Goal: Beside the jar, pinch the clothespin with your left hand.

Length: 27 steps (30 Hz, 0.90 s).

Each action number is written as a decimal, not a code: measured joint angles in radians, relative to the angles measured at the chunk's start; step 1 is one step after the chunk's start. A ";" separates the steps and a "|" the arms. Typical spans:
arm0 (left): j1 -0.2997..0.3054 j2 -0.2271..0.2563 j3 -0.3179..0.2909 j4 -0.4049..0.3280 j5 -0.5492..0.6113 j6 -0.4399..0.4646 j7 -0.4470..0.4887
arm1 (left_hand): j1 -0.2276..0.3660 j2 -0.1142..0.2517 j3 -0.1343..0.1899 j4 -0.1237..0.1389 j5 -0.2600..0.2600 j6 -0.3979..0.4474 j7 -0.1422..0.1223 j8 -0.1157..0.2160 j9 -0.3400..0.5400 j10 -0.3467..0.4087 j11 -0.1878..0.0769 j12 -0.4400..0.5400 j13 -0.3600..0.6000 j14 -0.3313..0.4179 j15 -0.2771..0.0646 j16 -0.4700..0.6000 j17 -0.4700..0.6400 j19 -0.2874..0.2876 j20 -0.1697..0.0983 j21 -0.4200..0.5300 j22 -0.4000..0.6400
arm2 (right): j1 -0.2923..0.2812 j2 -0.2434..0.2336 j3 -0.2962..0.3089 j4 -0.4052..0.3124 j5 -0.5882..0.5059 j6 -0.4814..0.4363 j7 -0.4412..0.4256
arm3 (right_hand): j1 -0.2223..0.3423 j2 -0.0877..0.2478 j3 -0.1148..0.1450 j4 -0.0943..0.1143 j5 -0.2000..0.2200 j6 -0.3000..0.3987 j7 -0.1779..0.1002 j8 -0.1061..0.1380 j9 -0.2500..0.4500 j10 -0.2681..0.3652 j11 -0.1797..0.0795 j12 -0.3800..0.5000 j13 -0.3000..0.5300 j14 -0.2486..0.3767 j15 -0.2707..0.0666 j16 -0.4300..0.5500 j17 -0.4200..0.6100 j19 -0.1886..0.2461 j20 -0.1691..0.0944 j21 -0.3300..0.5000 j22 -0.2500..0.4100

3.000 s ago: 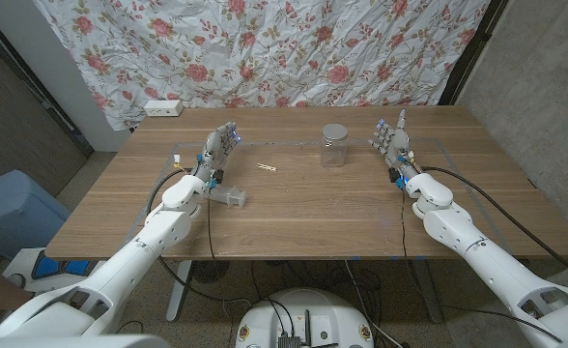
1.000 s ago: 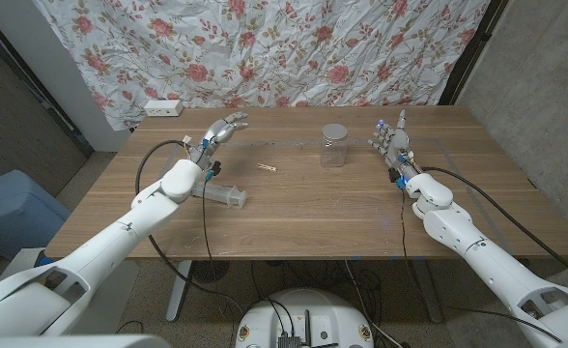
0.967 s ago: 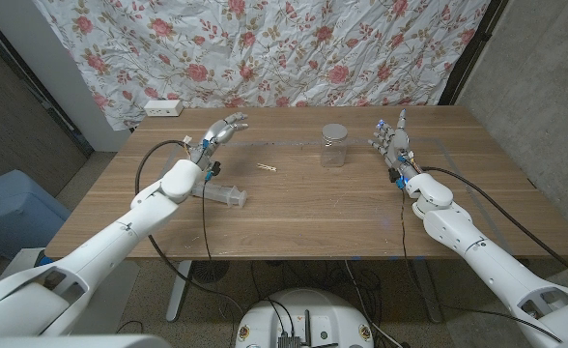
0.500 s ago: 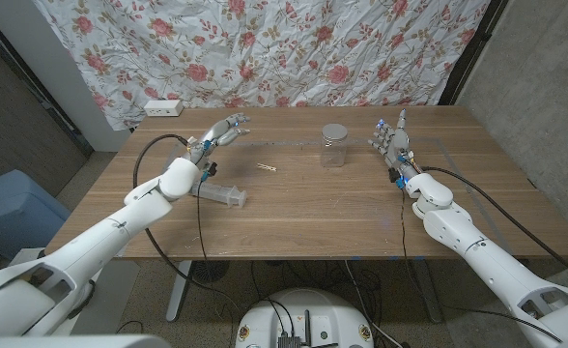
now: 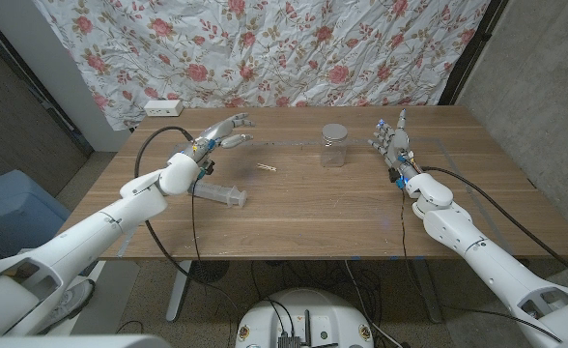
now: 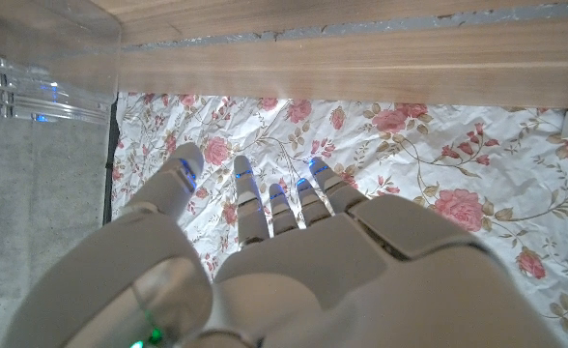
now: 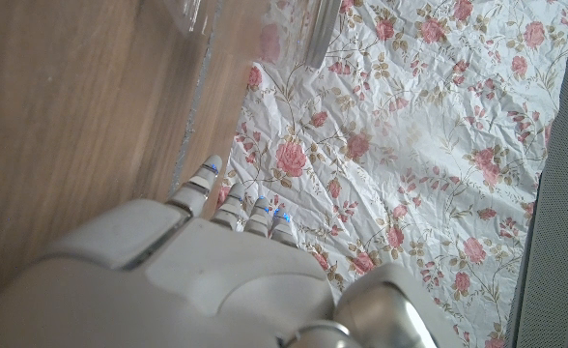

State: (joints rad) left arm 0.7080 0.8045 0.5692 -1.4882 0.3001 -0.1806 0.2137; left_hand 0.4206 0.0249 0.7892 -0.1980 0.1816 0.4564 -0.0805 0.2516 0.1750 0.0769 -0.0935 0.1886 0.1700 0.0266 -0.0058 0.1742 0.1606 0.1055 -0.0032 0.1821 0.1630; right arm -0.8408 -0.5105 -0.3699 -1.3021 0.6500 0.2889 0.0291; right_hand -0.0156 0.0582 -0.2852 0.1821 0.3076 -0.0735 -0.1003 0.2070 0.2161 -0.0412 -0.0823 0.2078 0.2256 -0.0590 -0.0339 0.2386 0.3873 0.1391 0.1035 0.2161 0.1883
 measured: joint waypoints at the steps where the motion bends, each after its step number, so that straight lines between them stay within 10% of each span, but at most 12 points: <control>1: -0.002 0.006 0.004 -0.010 0.023 0.014 -0.005 | 0.006 -0.006 0.000 0.000 0.000 0.010 0.001 0.004 0.000 0.003 -0.003 0.000 0.000 0.001 0.001 0.000 0.000 -0.002 0.002 0.000 0.000 | 0.000 0.000 0.000 0.000 0.000 0.000 0.000 | 0.000 0.000 0.000 0.000 0.000 0.000 0.000 0.000 0.000 0.000 0.000 0.000 0.000 0.000 0.000 0.000 0.000 0.000 0.000 0.000 0.000; 27: -0.081 0.060 0.096 -0.118 0.321 0.127 -0.128 | 0.154 -0.124 -0.014 0.005 -0.005 0.026 -0.020 -0.020 0.000 -0.083 0.037 -0.011 0.000 -0.094 0.057 -0.008 0.005 -0.110 0.069 -0.012 0.000 | 0.000 0.000 0.000 0.000 0.000 0.000 -0.001 | 0.000 0.000 0.000 0.000 0.000 0.000 0.000 0.000 0.000 0.000 0.000 0.000 0.000 0.000 0.000 0.000 0.000 0.000 0.000 0.000 0.000</control>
State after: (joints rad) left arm 0.6274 0.8643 0.6651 -1.6064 0.6209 -0.0537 0.0860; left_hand 0.5750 -0.0993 0.7755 -0.1925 0.1769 0.4820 -0.1002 0.2313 0.1748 -0.0065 -0.0564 0.1772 0.1699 -0.0673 0.0517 0.1665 0.1656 -0.0049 0.0657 0.1699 0.1631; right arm -0.8407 -0.5104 -0.3699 -1.3022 0.6500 0.2887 0.0286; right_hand -0.0156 0.0582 -0.2852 0.1821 0.3076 -0.0736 -0.1003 0.2070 0.2160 -0.0412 -0.0823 0.2078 0.2256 -0.0590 -0.0339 0.2386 0.3872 0.1391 0.1035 0.2161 0.1883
